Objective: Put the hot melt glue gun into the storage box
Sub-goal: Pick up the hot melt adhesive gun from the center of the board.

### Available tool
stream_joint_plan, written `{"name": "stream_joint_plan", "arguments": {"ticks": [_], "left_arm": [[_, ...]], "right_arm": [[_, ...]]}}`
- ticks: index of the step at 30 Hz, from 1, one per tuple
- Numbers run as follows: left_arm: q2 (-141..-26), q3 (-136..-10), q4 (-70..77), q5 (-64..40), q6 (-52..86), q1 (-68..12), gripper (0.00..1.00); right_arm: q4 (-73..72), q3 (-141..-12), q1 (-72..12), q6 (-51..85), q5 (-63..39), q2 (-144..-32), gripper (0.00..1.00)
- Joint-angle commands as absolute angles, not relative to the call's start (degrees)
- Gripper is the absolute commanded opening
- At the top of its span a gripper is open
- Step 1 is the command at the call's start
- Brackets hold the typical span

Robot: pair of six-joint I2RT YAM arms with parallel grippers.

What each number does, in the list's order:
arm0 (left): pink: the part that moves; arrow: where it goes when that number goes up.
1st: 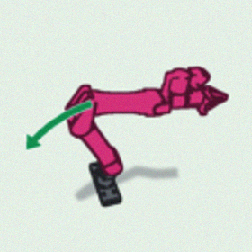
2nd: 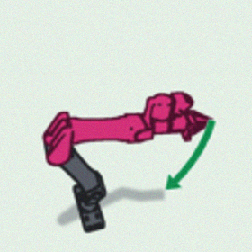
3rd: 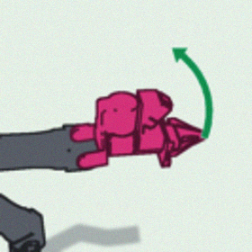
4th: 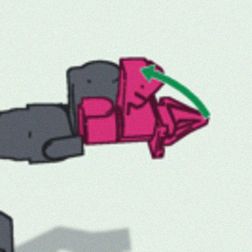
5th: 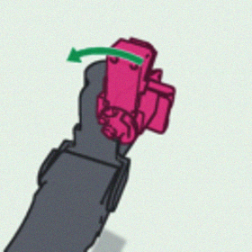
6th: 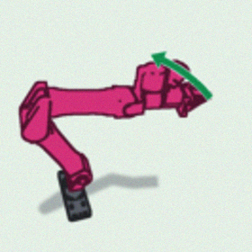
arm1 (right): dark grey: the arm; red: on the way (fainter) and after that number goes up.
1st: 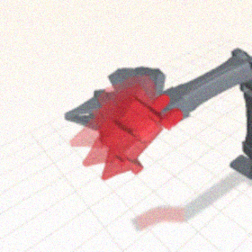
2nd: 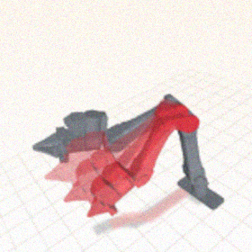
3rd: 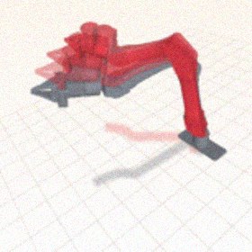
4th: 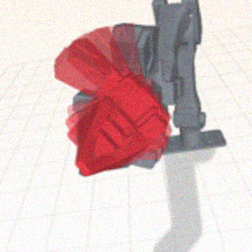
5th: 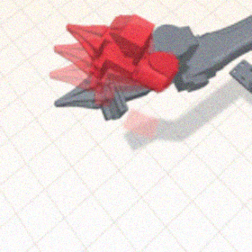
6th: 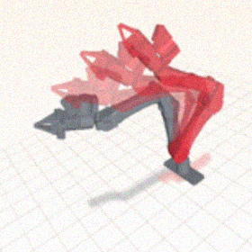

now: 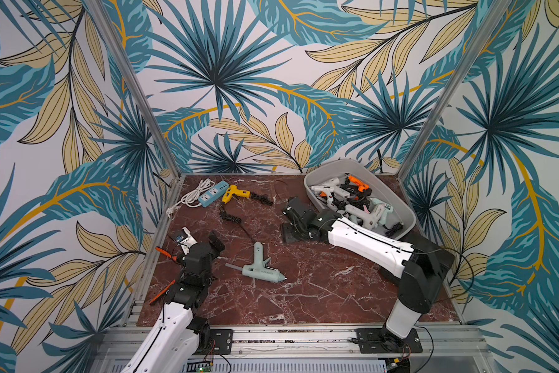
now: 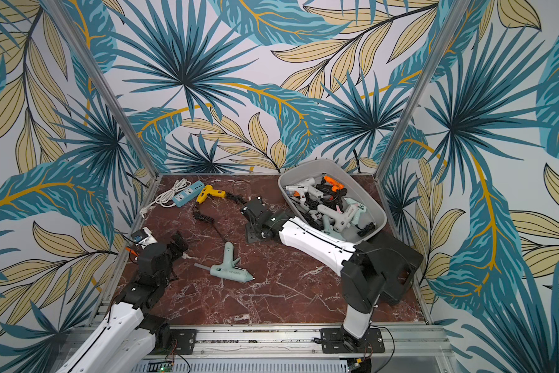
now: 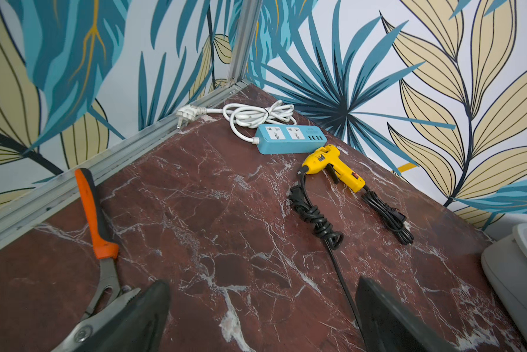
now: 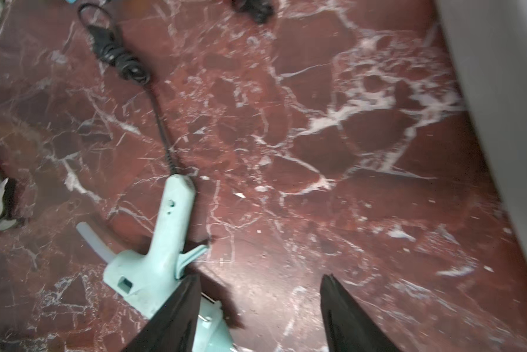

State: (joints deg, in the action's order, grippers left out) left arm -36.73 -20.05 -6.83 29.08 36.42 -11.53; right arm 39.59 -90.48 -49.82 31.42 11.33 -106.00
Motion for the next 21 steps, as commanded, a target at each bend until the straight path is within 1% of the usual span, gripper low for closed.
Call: {"name": "stream_joint_plan", "arguments": {"ticks": [1,8,21], "left_arm": [[-34.84,-18.57,-8.96,31.76,36.59,-10.95,1.00],[-34.02,-17.77,-8.92,32.78,36.31,-10.84,1.00],[-33.91,-16.26,-6.35,31.27,37.79,-10.89,1.00]], "right_arm": [[43.30,-96.44,-52.99,32.52,11.52,-112.30,0.68],[46.38,-105.73,-55.17,32.46,8.97,-122.61,0.69],[47.52,-111.89,-55.90,31.36,4.71,-132.33,0.70]]}}
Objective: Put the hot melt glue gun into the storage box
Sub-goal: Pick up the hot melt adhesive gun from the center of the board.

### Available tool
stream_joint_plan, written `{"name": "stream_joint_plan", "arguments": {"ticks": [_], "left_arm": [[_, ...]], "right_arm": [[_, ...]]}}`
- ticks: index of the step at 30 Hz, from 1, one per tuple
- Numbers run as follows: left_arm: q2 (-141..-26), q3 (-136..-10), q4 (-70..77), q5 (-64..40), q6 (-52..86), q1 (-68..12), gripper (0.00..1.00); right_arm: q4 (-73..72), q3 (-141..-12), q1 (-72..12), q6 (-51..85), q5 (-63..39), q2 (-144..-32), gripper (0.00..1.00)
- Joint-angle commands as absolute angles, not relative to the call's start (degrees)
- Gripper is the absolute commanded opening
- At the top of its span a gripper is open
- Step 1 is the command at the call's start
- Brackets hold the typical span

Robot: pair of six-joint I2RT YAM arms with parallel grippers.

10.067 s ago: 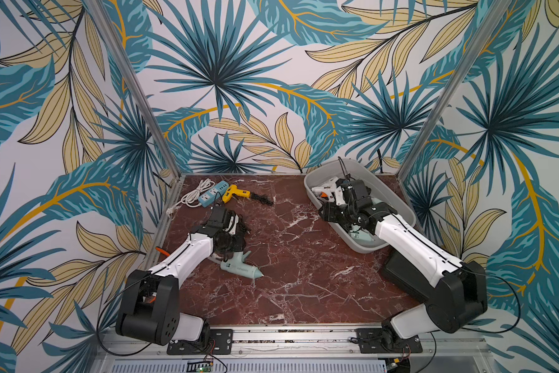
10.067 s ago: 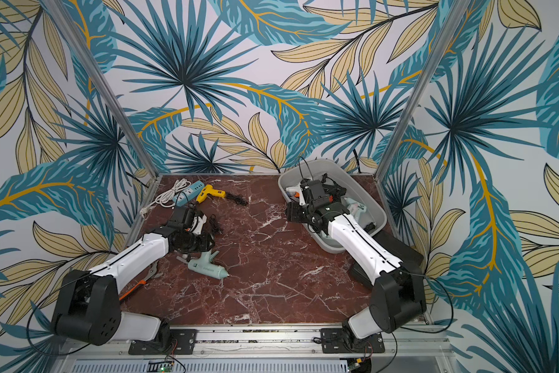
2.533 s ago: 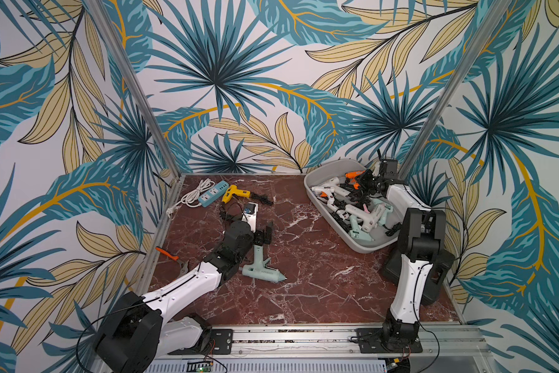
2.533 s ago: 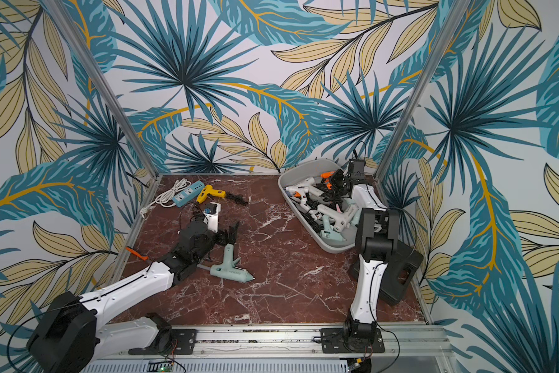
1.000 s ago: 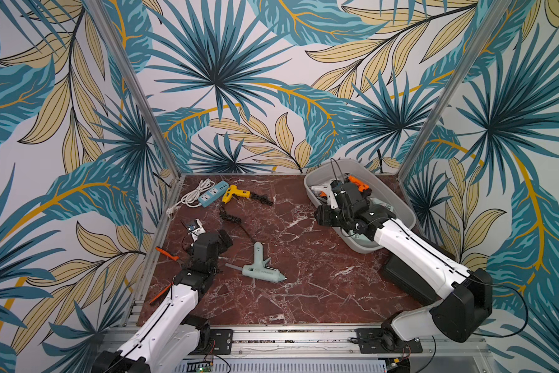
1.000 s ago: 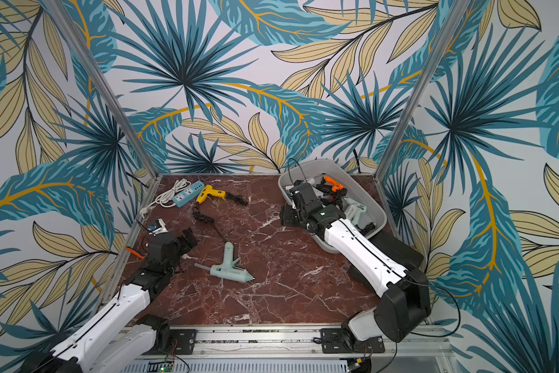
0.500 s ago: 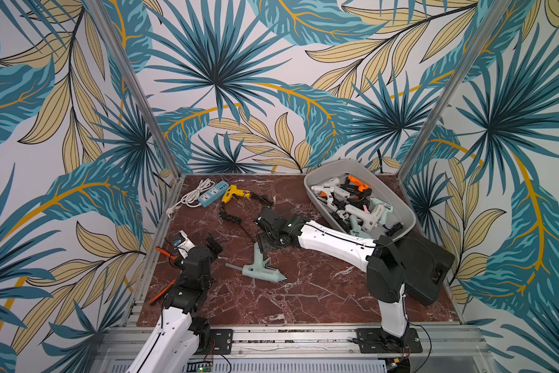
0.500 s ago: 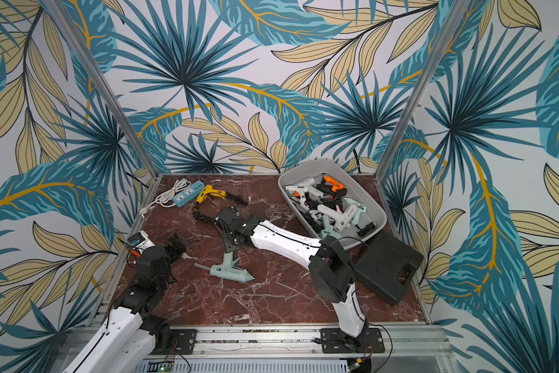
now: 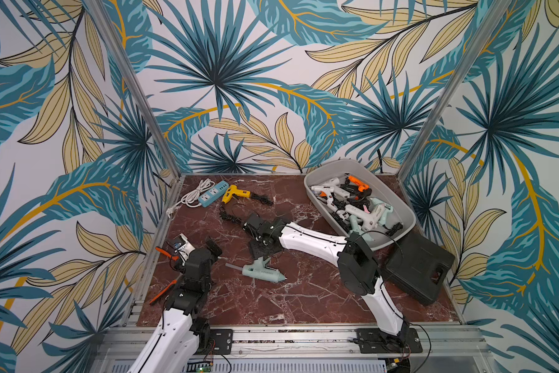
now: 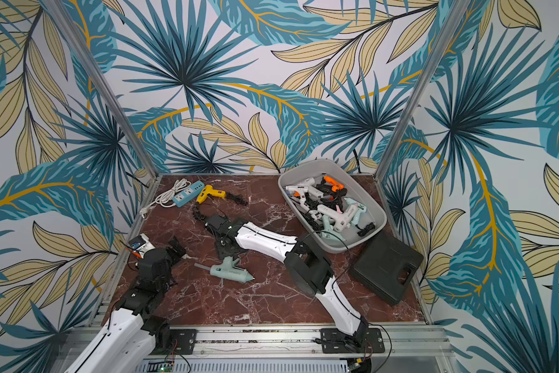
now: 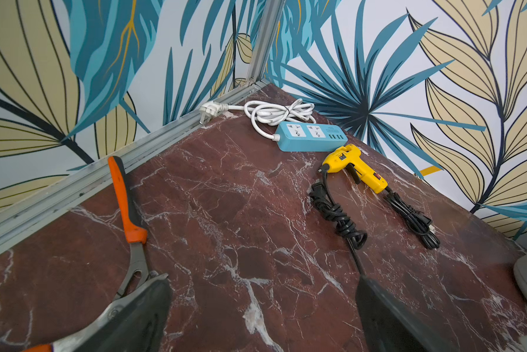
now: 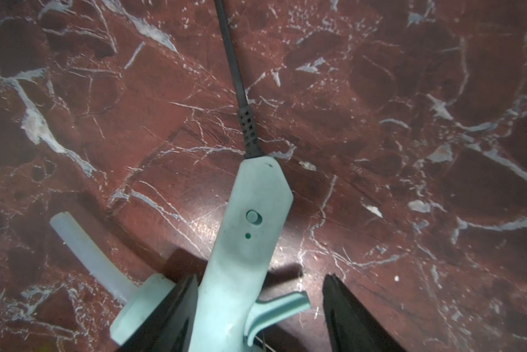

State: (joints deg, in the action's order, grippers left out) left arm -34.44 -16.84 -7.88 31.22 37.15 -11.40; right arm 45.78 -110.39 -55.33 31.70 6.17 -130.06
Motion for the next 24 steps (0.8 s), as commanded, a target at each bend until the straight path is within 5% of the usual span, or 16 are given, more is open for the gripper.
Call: {"name": "stream_joint_plan", "arguments": {"ticks": [1,11,24], "left_arm": [[-33.86,-16.26,-6.34,31.29,37.74,-10.84,1.00],[-33.86,-16.20,-6.05,31.12,37.62,-10.82,1.00],[-33.90,-16.35,-6.32,30.85,37.32,-10.86,1.00]], "right_arm": [[47.60,-112.51,-55.99,31.23,4.38,-133.08,0.69],[52.13,-119.19,-56.25,28.89,5.03,-140.12,0.64],[55.55,-119.08,-55.77,25.05,12.65,-140.42,0.32]]}}
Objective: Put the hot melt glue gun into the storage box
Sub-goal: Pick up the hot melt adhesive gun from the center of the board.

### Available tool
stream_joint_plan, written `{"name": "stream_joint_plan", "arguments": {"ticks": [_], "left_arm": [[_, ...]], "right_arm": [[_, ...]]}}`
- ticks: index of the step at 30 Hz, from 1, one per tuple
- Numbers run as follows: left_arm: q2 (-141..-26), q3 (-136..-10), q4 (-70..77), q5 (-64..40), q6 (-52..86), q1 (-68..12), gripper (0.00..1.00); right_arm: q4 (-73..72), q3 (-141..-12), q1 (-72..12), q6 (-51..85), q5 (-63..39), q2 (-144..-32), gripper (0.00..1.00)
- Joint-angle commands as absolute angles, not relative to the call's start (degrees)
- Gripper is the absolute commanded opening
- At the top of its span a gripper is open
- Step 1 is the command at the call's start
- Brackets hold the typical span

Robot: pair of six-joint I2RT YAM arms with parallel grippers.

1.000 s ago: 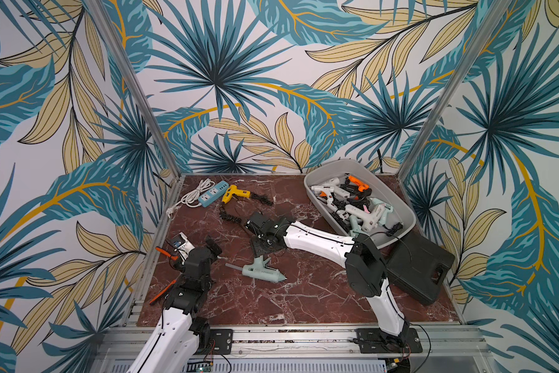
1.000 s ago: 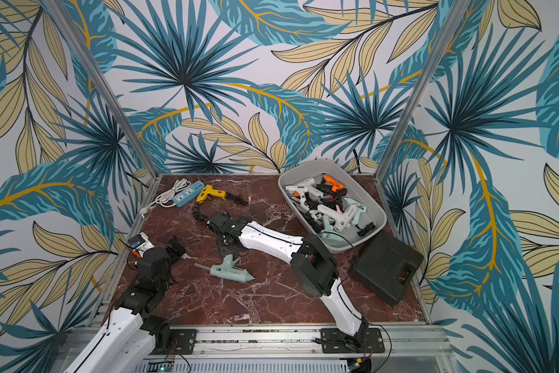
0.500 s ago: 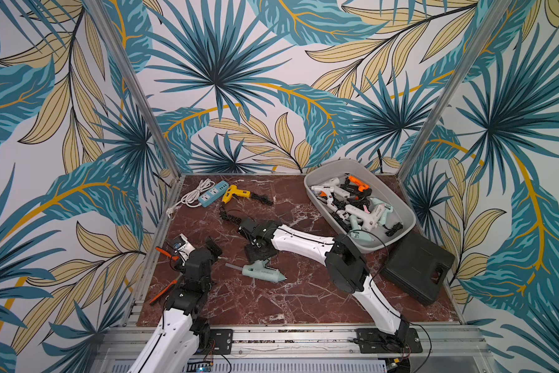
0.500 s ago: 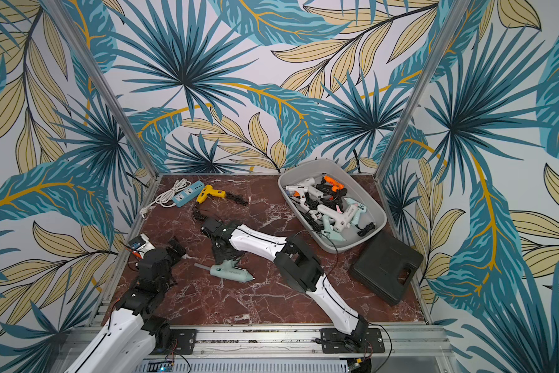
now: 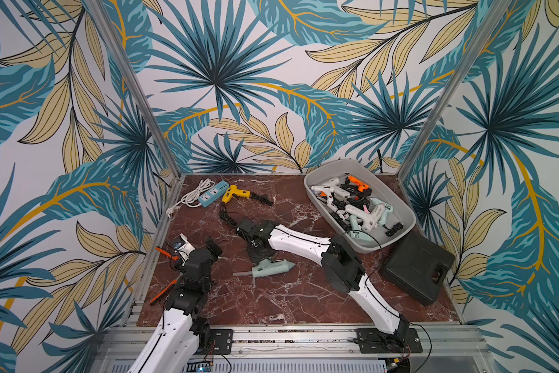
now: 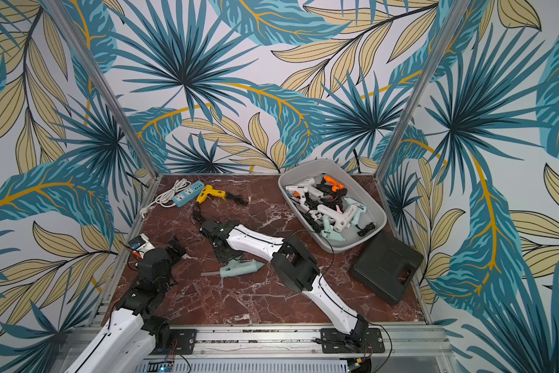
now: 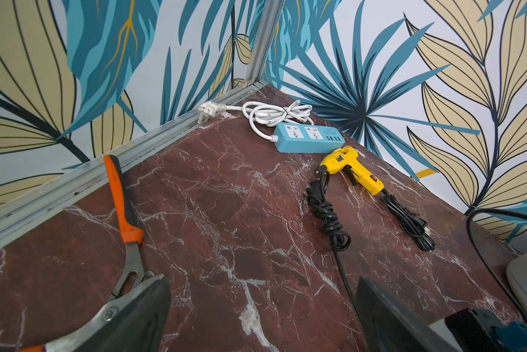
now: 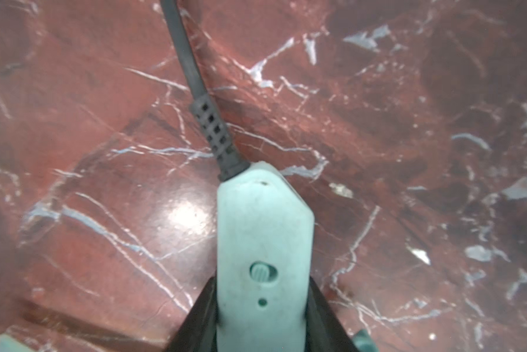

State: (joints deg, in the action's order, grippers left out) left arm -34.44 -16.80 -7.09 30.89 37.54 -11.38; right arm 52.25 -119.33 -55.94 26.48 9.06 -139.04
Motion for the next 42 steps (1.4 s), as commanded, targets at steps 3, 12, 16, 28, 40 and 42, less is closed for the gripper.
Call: {"name": "stream_joint_plan", "arguments": {"ticks": [3,12,16,28,40,42], "left_arm": [[-33.77,-16.52,-6.35,31.00,37.19,-10.75,1.00],[-33.82,-16.70,-6.50,31.64,36.66,-10.79,1.00],[-33.66,-17.13,-7.00,31.54,36.32,-10.77,1.00],[-31.13,-17.05,-8.60,31.55,36.53,-10.77,1.00],[-29.89,-16.00,-8.01,30.50,37.03,-10.81,1.00],[-29.88,-16.00,-8.09,30.40,37.09,-10.81,1.00]], "right_arm": [[55.52,-119.08,-55.32,24.43,13.33,-139.05,0.23],[55.37,-118.84,-55.11,15.74,17.16,-131.50,0.00],[55.48,-118.88,-54.46,12.39,17.36,-127.05,0.00],[55.59,-121.66,-46.60,6.99,10.33,-115.02,0.00],[55.56,-135.38,-32.97,4.51,7.77,-110.59,0.00],[55.37,-138.85,-30.12,4.43,9.09,-111.46,0.00]]}}
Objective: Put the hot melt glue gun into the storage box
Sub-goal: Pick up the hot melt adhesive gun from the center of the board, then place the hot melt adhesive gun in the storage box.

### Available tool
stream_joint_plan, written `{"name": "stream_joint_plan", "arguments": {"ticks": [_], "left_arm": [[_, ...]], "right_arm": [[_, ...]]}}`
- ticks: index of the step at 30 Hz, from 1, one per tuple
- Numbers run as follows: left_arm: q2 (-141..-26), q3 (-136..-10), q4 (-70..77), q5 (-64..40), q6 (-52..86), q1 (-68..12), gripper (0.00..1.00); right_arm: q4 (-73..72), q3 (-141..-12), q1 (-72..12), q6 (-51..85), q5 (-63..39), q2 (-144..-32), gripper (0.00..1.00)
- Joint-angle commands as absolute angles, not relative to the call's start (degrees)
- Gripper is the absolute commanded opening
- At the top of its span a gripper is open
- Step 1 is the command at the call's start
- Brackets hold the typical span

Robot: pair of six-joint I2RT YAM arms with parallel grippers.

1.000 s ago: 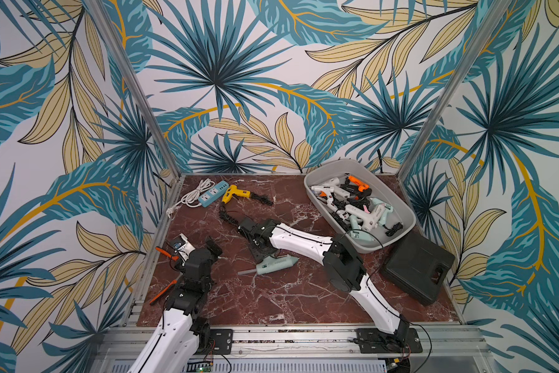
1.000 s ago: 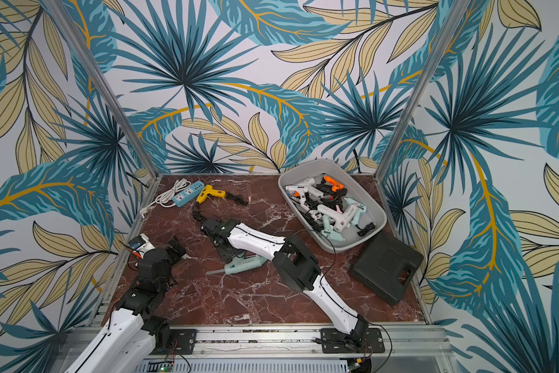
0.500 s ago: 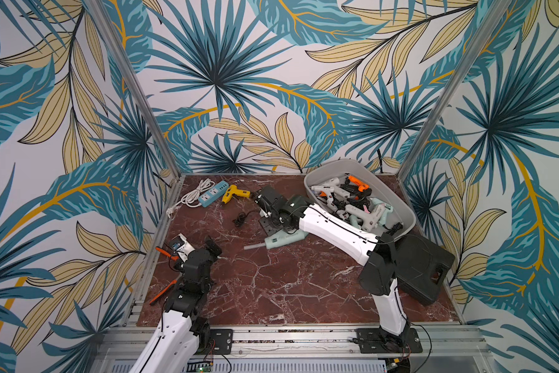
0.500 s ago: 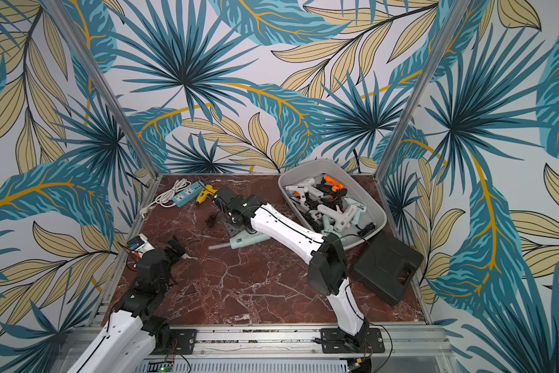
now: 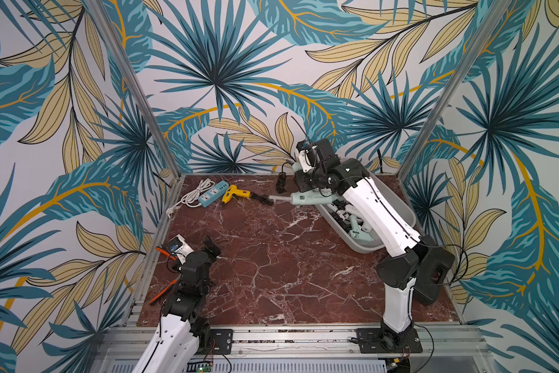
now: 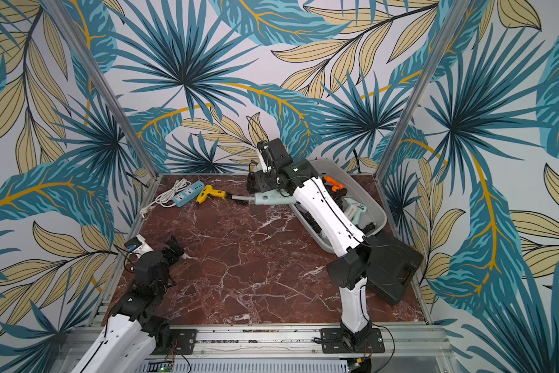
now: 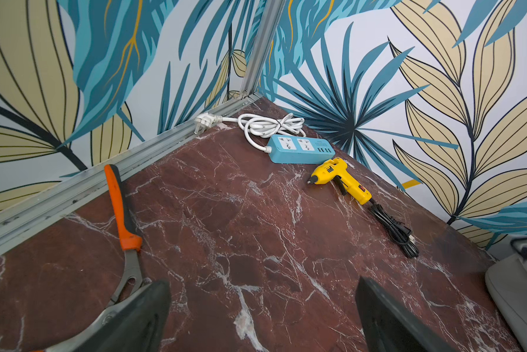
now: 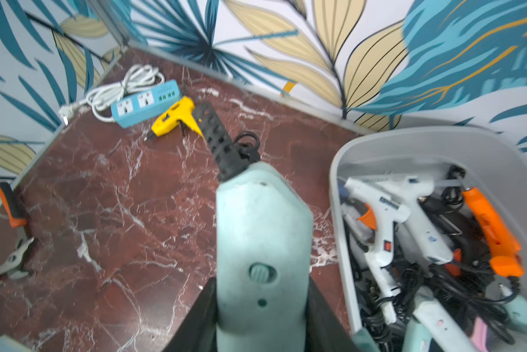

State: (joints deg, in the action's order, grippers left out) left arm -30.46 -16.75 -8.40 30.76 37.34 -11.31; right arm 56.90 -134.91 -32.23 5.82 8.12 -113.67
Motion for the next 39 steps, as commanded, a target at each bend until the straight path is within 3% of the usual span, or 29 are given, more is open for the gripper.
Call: {"name": "stream_joint_plan", "arguments": {"ticks": [1,8,20,31,39], "left_arm": [[-29.88,-16.00,-8.09,30.32,37.03,-10.79,1.00],[-29.88,-16.51,-8.78,30.15,35.99,-10.73,1.00],[-29.98,-16.79,-8.13,29.23,35.69,-10.76,1.00],[-30.94,-16.94,-7.00,27.51,36.10,-10.75,1.00],[-30.94,-17.14,-6.60,27.42,35.96,-10.77,1.00]], "right_arm": [[55.29,-140.12,-28.97,4.45,9.38,-111.97,0.00],[54.46,-143.96,-19.65,6.05,12.31,-114.51,0.00],[54.52,-136.27,-6.55,7.39,8.48,-113.62,0.00],[54.58,-139.83,-2.04,7.97,3.88,-120.45,0.00],[55.02,-135.65,-2.03,9.05,6.84,-122.70,0.00]]}}
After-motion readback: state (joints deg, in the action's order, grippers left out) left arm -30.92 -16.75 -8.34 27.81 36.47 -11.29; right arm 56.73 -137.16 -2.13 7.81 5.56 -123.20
